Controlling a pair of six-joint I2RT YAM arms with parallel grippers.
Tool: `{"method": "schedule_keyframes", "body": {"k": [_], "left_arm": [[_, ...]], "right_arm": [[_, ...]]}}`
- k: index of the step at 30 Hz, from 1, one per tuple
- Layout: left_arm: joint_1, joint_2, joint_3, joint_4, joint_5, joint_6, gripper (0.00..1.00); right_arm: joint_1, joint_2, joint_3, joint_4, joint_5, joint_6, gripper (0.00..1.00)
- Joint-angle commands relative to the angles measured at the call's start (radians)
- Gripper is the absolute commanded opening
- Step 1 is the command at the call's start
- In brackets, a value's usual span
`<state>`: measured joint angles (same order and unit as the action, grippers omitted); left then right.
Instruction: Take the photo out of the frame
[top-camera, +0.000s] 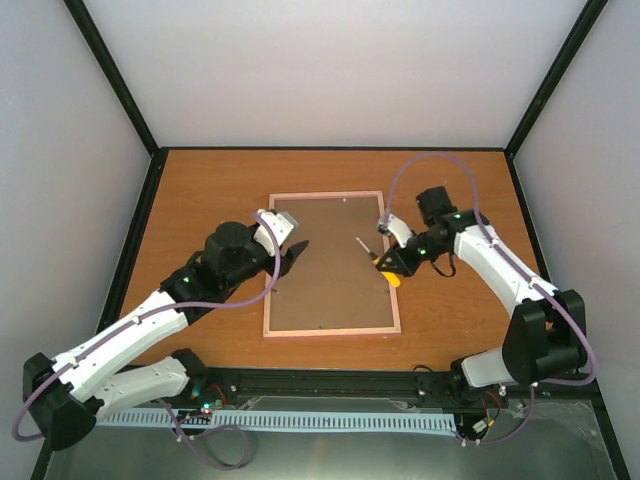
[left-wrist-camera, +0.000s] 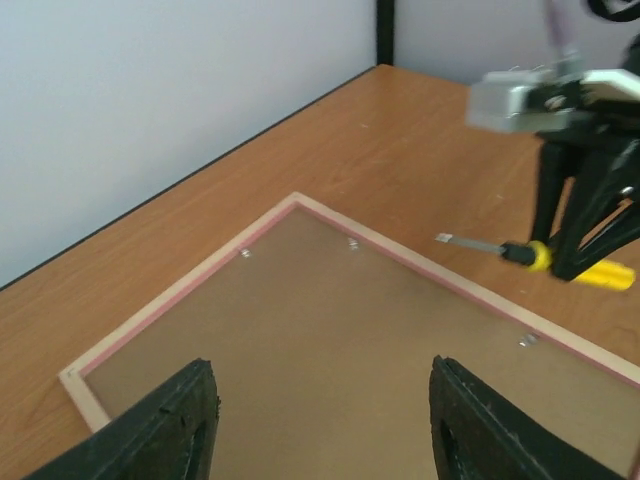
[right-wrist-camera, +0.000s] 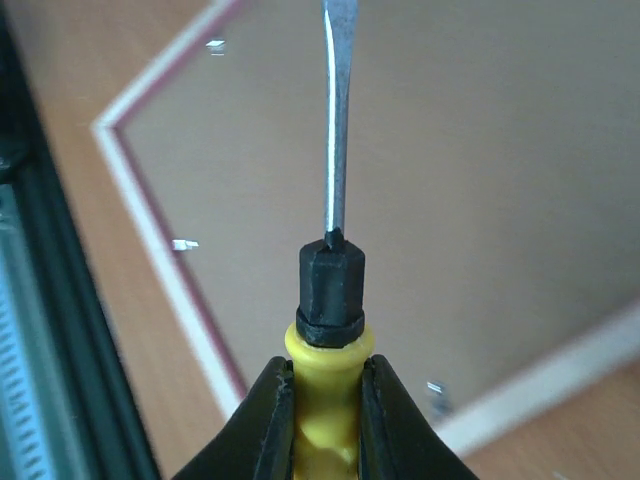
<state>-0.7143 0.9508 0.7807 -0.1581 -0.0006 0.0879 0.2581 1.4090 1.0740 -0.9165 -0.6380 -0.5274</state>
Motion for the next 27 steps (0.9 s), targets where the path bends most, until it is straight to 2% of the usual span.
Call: {"method": "schedule_keyframes", "body": {"k": [1,7,11,15,22,27], "left_arm": [[-0.146,-0.013,0.122,-0.220,-0.125,0.038,0.57],[-0.343,0.079,0.179,-0.423,-0.257,0.143,0.56],[-0.469,0.126,0.164,-0.461,-0.338,0.240,0.53],[-0.541,0.173,0.138,-0.438,-0.372,0.307,0.53],[-0.577,0.243,0.100,-0.313,-0.491,0.503,0.52],[-0.576,0.226,0.101,-0.268,-0.404,0.598,0.51]], "right_arm": [[0.108,0.017,0.018,-0.012,-0.155,0.070,0.03],[0.205,0.080,-0.036,-0.064,-0.415,-0.071,0.03],[0.219,0.135,-0.038,-0.102,-0.413,-0.120,0.03],[0.230,0.166,-0.032,-0.113,-0.418,-0.129,0.03],[0.294,0.233,0.005,-0.219,-0.470,-0.229,0.03],[0.309,0.254,0.011,-0.224,-0.470,-0.228,0.03]]}}
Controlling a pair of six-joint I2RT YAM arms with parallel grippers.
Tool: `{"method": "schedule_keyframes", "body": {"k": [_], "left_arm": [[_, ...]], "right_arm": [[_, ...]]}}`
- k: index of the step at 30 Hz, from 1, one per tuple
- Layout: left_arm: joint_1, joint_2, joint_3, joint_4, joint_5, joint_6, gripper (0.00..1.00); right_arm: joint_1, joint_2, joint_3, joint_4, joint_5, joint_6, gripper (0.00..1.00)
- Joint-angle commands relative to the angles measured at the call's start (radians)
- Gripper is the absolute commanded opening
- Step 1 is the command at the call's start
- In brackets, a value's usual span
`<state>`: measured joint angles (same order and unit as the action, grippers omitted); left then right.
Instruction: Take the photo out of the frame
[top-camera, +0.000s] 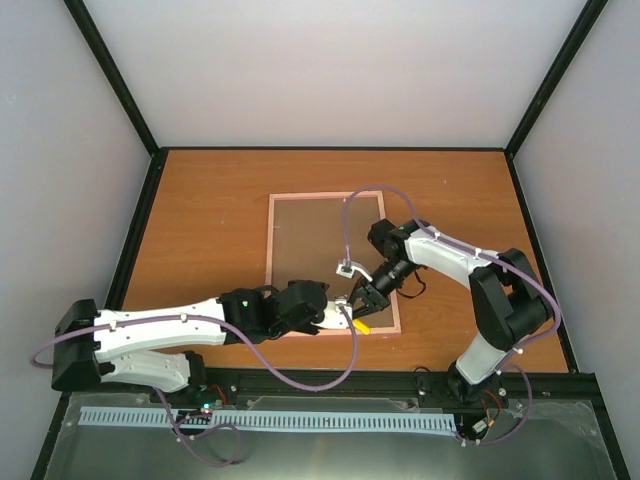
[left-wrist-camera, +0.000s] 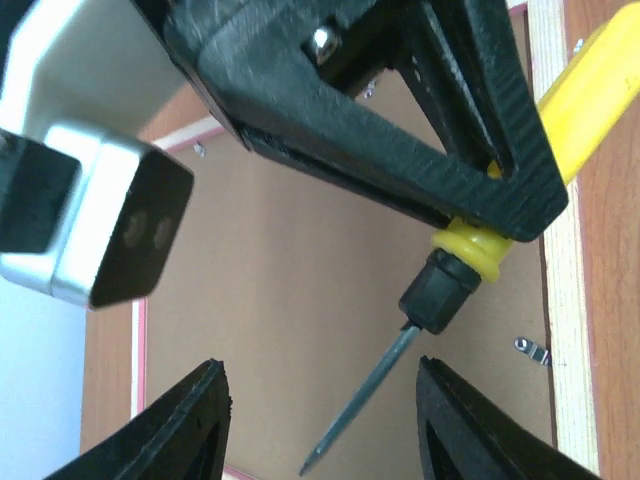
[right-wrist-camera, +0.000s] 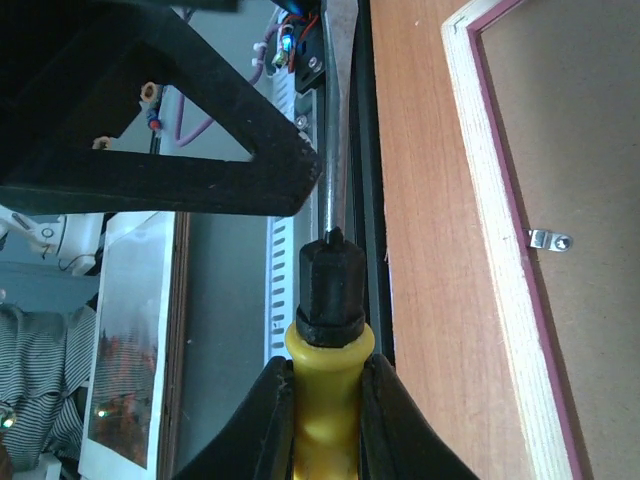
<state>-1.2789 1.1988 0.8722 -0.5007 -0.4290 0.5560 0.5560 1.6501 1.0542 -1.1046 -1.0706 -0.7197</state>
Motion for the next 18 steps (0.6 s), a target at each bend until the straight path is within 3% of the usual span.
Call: {"method": "schedule_keyframes", "body": {"k": [1,9,18], "left_arm": [[-0.012,-0.018,0.012,0.073,0.037,0.135,0.50],[-0.011,0.102,0.117,-0.114,0.145,0.063,0.43],[-0.013,0.133,0.109,-0.090,0.137,0.065,0.36]], "right_arm": [[0.011,0.017,0.033,-0.037,-0.037,-0.034,0.03],[0.023,0.039,0.039,-0.044,-0.033,-0.032,0.03],[0.027,0.042,0.041,-0.044,-0.028,-0.031,0.03]]}}
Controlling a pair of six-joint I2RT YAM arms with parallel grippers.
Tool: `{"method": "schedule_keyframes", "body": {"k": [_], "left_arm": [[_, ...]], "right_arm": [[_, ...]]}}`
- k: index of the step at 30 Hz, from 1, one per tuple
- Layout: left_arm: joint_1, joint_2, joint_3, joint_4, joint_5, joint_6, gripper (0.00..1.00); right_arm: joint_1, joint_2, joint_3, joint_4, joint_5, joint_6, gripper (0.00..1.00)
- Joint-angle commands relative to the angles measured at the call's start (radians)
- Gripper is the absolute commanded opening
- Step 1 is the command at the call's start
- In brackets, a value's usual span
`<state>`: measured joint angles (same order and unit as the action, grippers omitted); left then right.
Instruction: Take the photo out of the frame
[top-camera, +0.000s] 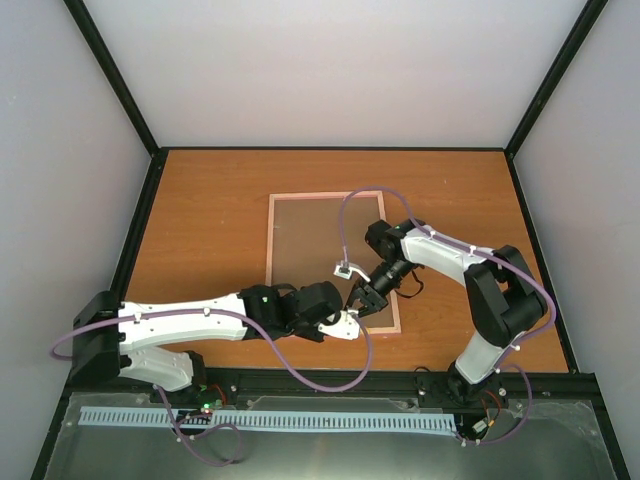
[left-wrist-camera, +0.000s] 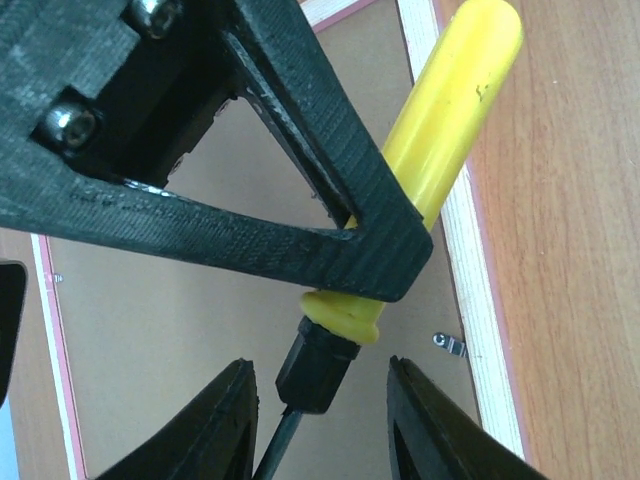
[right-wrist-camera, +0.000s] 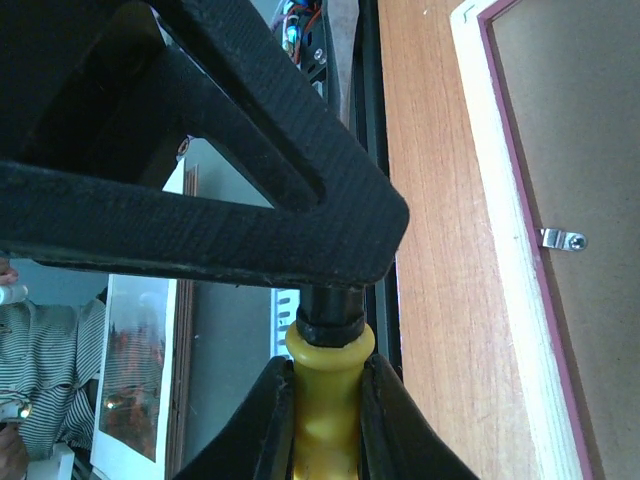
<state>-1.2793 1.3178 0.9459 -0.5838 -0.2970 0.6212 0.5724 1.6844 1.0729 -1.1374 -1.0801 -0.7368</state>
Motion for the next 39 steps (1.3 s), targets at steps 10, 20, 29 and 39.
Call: {"method": "schedule_keyframes", "body": {"k": [10,20,29,39], "left_arm": [[-0.011,0.019,0.012,0.035,-0.013,0.032,0.31],[-0.011,0.030,-0.009,0.059,-0.016,0.046,0.19],[0.013,-0.050,-0.087,0.209,0.043,-0.071,0.04],[0.356,-0.115,-0.139,0.509,0.619,-0.437,0.02]], "right_arm": [[0.015,0.022,0.025,-0.015,-0.011,-0.011,0.04],[0.017,0.028,0.028,-0.013,-0.003,-0.004,0.06],[-0.086,-0.102,0.067,-0.026,0.012,-0.017,0.45],[-0.468,-0.238,0.385,-0.324,-0.051,-0.128,0.51]]}}
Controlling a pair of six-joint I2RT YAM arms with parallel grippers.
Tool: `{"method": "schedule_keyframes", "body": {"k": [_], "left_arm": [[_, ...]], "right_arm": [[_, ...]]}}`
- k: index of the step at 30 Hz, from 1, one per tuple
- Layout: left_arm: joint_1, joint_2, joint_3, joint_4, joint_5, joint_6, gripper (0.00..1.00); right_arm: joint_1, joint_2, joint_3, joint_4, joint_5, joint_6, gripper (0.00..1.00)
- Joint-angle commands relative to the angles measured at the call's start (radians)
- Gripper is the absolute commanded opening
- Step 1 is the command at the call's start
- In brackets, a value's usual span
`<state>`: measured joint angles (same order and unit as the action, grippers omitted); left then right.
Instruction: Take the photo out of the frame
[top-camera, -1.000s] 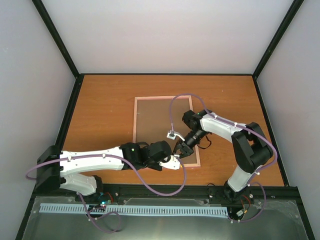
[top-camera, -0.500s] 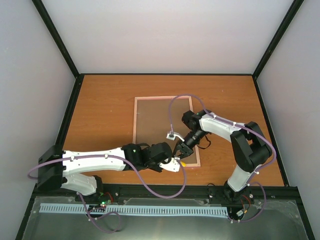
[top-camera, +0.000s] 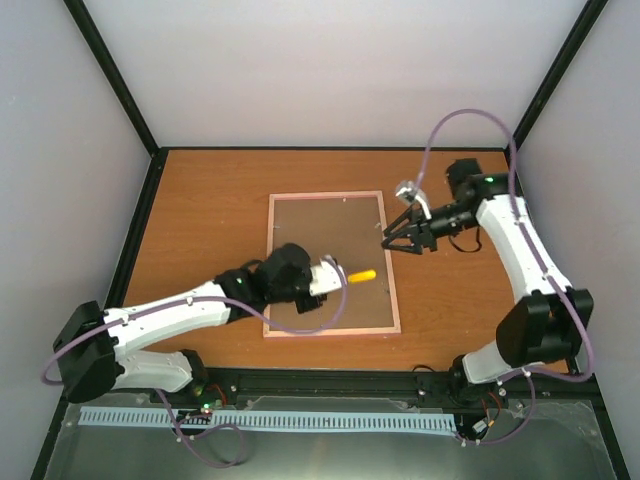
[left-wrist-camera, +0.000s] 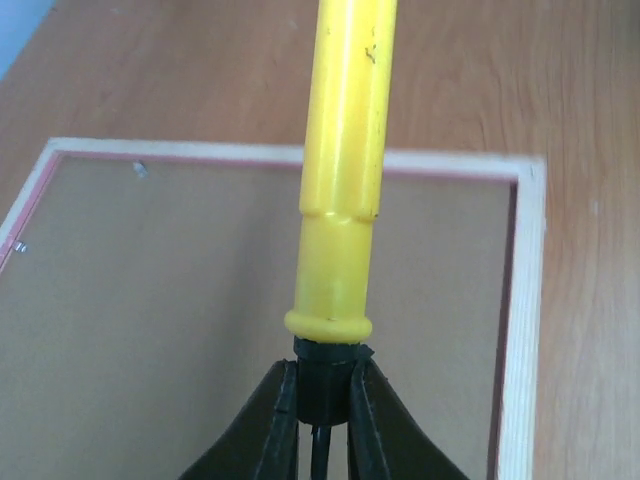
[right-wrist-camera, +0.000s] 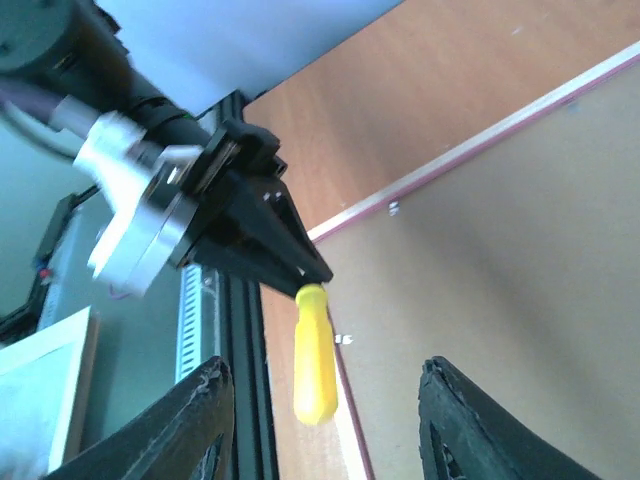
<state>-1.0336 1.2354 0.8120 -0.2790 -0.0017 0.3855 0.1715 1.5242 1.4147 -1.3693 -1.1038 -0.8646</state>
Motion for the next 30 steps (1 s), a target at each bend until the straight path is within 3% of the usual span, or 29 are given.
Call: {"method": "schedule_keyframes", "body": {"k": [1,5,9,13,20,30], "left_arm": [[0.144,-0.027,-0.002,0.232,0.389,-0.237,0.02],[0.247,0.014,-0.002,0.334,0.587,-0.338,0.01],[0.353,0.040,-0.001,0.429,0.783,-0.451,0.01],[0.360,0.036,-0.040,0.470,0.805,-0.462,0.01],[0.360,0.033,-0.030,0.454,0.840,-0.450,0.01],[0.361,-0.021,-0.034,0.404,0.770,-0.393,0.01]], "right_arm": [[-0.080,-0.104,0.035,-0.048,-0.014,0.049,0.50],[-0.087,-0.247,-0.098,0.207,0.086,0.228,0.47],[-0.079,-0.329,-0.188,0.320,0.125,0.213,0.45],[0.033,-0.285,-0.159,0.338,0.299,0.241,0.38],[0.162,-0.211,-0.084,0.308,0.254,0.267,0.49],[0.291,-0.133,0.010,0.319,0.252,0.389,0.45]]}}
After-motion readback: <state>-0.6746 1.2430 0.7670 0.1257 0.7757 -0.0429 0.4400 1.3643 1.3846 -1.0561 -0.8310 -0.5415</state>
